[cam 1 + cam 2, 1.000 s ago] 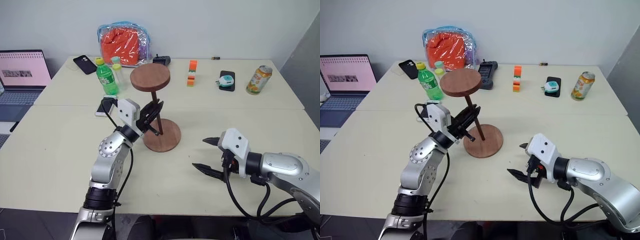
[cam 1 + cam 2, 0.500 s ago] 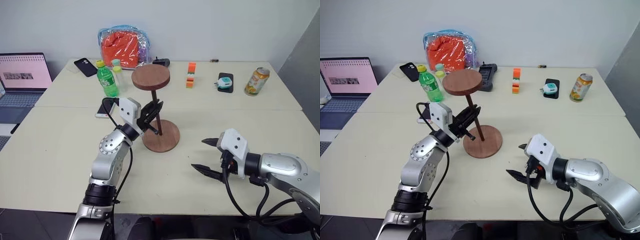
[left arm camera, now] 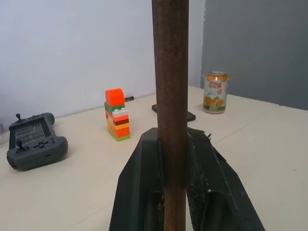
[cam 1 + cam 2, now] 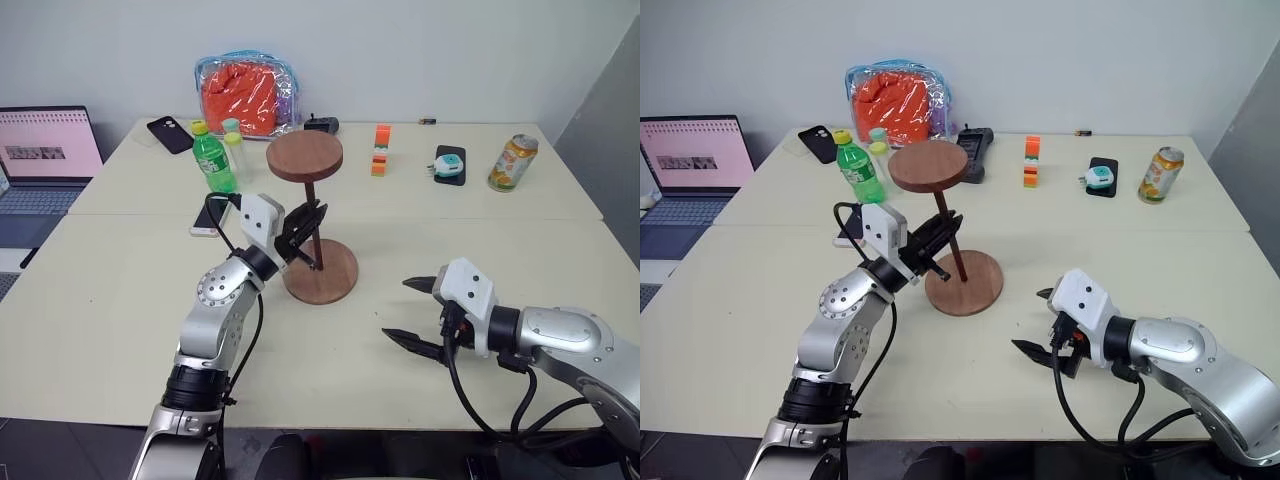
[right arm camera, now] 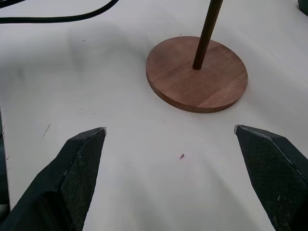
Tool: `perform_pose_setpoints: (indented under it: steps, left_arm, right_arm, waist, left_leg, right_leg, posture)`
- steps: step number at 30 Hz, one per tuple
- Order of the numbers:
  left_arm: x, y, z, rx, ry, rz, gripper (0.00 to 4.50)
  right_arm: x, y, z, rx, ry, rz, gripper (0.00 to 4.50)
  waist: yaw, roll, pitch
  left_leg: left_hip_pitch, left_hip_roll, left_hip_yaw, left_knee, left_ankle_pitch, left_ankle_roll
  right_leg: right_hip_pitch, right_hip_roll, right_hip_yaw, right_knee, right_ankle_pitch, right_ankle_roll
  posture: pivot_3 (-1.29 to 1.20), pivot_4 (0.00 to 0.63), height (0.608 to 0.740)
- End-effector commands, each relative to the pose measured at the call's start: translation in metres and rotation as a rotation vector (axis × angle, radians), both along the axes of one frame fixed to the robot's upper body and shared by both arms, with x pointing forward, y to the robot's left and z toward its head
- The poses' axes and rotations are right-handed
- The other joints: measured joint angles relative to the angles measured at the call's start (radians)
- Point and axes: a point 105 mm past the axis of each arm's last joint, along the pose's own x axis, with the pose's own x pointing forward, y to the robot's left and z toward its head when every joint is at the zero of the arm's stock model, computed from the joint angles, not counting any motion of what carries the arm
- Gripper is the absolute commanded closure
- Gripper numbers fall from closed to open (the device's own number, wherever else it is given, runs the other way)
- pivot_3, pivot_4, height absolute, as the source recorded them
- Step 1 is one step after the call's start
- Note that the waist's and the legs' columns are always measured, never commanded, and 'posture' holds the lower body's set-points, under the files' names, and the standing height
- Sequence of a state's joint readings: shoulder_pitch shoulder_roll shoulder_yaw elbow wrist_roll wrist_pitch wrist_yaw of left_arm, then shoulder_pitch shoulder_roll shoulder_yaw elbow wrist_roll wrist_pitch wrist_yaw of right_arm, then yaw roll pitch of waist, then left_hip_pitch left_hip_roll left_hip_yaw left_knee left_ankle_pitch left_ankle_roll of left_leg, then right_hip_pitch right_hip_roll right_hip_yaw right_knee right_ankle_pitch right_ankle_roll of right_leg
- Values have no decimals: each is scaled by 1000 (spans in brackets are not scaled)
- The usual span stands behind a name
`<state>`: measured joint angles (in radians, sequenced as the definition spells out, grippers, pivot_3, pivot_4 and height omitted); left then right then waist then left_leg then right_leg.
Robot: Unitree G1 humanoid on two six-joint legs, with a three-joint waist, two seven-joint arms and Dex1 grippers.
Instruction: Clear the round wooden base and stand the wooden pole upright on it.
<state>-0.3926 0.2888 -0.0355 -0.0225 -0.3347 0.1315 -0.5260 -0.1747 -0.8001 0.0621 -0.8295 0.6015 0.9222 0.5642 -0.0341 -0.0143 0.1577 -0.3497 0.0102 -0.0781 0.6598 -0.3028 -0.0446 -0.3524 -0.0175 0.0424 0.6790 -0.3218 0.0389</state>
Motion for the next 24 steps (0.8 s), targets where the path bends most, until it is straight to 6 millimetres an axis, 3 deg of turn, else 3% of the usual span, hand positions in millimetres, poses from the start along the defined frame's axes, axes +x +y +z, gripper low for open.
perform_pose_setpoints:
  steps: [1,7,14,18,24]
  left_arm:
    - [13,31,-55,91,231,142,4256]
    - [21,28,-45,68,237,139,4256]
    - [14,37,-46,-25,259,157,4256]
    - [13,39,-31,-32,193,148,4256]
    - [-2,16,-4,39,56,1,4256]
  right_arm:
    - [-1,4,8,11,-50,16,0]
    - [0,2,7,2,-55,12,0]
    - [1,3,7,5,-67,12,0]
    - [1,4,8,6,-69,13,0]
    - [1,5,8,5,-74,18,0]
  waist:
    - [0,0,0]
    - [1,0,0]
    - [1,0,0]
    - [0,0,1]
    - [-1,-1,3]
  left_leg:
    - [0,0,0,0,0,0]
    - [0,-1,0,0,0,0]
    - [0,0,0,0,0,0]
    - [0,1,0,-1,0,-1]
    - [-1,1,0,-4,0,-2]
  right_leg:
    - [0,0,0,0,0,0]
    - [0,0,-1,0,-2,4]
    - [0,-2,0,0,-3,4]
    - [0,-2,0,-1,-3,5]
    - [-2,-2,1,-3,-2,4]
  posture:
    - [0,150,740]
    - [0,150,740]
    - [0,150,740]
    - [0,150,740]
    - [0,150,740]
